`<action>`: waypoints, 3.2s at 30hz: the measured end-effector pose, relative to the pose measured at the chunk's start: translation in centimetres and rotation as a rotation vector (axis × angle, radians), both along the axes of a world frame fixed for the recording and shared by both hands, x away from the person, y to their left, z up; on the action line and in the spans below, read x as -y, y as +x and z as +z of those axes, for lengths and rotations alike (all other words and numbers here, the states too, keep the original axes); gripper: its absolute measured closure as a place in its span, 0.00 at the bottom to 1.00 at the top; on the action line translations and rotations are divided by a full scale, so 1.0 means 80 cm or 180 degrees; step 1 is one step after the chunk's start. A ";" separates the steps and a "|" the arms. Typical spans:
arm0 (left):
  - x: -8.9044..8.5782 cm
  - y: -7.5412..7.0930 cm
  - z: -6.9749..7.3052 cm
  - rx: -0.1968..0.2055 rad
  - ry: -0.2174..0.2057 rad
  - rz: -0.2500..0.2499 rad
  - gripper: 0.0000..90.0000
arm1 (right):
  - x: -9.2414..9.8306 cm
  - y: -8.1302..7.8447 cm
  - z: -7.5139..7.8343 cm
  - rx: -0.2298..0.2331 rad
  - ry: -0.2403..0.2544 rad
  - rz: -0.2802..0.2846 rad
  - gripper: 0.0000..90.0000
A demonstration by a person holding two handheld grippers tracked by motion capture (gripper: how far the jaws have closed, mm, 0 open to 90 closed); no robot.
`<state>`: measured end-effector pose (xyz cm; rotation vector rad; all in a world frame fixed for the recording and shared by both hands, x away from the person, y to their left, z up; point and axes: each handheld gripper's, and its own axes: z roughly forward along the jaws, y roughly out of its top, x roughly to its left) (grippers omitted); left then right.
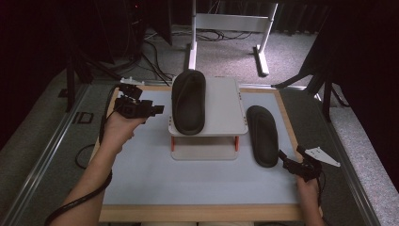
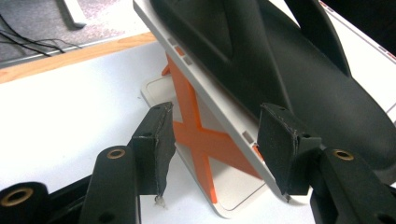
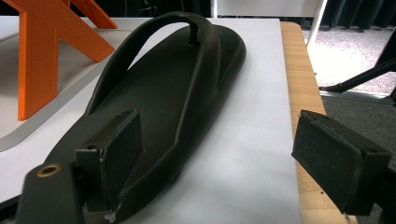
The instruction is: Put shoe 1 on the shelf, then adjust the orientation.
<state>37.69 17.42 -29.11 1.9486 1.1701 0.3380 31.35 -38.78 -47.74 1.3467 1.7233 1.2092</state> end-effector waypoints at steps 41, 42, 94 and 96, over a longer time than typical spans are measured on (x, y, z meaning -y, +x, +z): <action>-0.071 -0.055 -0.149 0.0292 -0.0020 0.0277 0.42 | 0.000 0.000 0.000 -0.0013 0.0003 -0.0007 0.17; -0.073 -0.056 -0.152 0.0288 -0.0047 0.0260 0.42 | 0.000 0.000 0.000 -0.0013 0.0001 -0.0007 0.17; -0.138 -0.140 -0.250 0.1739 -0.0222 0.1272 0.13 | 0.002 0.008 0.000 -0.0194 0.0058 0.0009 0.14; -0.136 -0.140 -0.250 0.1763 -0.0181 0.1250 0.13 | 0.003 0.009 0.000 -0.0231 0.0089 0.0020 0.13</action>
